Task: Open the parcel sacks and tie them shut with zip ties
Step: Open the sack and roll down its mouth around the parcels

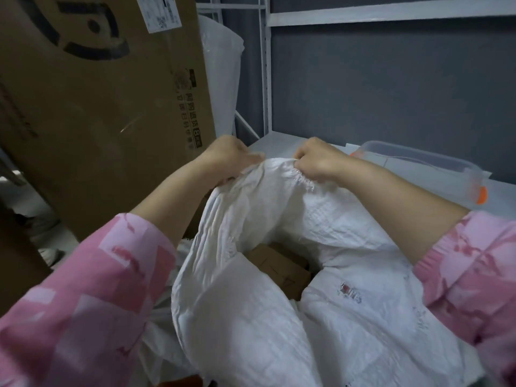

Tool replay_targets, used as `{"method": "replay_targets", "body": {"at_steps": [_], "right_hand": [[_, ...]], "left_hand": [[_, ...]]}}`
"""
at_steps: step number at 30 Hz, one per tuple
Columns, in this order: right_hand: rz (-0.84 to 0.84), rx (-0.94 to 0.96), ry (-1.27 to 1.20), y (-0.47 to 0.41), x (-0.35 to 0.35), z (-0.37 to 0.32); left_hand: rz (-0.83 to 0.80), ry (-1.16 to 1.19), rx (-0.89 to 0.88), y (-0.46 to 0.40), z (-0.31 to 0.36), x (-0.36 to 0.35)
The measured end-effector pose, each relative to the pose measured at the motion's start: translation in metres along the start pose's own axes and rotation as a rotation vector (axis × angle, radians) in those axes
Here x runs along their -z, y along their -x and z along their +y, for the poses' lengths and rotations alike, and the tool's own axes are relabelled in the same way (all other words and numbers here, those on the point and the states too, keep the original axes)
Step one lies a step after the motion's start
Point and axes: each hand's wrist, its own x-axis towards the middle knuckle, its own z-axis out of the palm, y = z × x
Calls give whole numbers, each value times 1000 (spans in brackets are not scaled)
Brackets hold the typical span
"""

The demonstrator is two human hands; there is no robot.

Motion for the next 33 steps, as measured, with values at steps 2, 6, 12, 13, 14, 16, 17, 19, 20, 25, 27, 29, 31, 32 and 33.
{"method": "replay_targets", "body": {"at_steps": [2,6,12,13,14,16,17,19,20,25,27,29,31,32,33], "right_hand": [[1,-66,-1,-8,0,3],[-2,-118,-82,-20,-2,4],[-15,-132,-52,-27,-3,13],[38,-85,18,-25,-4,11],[107,-13,98,-21,-4,8],[180,157,173,-12,-8,-2],[166,238,173,-7,-13,-7],[118,351,236,-6,-26,-15],[112,366,264,-6,-33,-17],[49,284,238,-16,-41,-19],[7,234,244,-21,-41,-16],[-23,190,249,-23,-41,-17],[-67,176,241,-24,-41,-19],[-92,173,235,-24,-41,-21],[-119,165,231,-24,-41,-23]], "left_hand": [[66,-87,-128,11,1,0],[82,-209,-192,20,-7,-6],[-178,99,85,-3,-18,-6],[-226,238,165,-8,-22,-7],[-257,352,225,-12,-25,-8],[-244,499,303,-21,-32,-13],[-229,536,320,-24,-33,-14],[-228,571,322,-25,-34,-15],[-238,587,316,-23,-34,-15],[-156,425,234,-10,-34,-8],[-99,69,137,-2,-32,-2],[-107,-159,75,6,-33,3],[-150,-232,59,14,-36,2],[-156,-248,56,19,-37,1],[-154,-263,51,22,-39,0]]}}
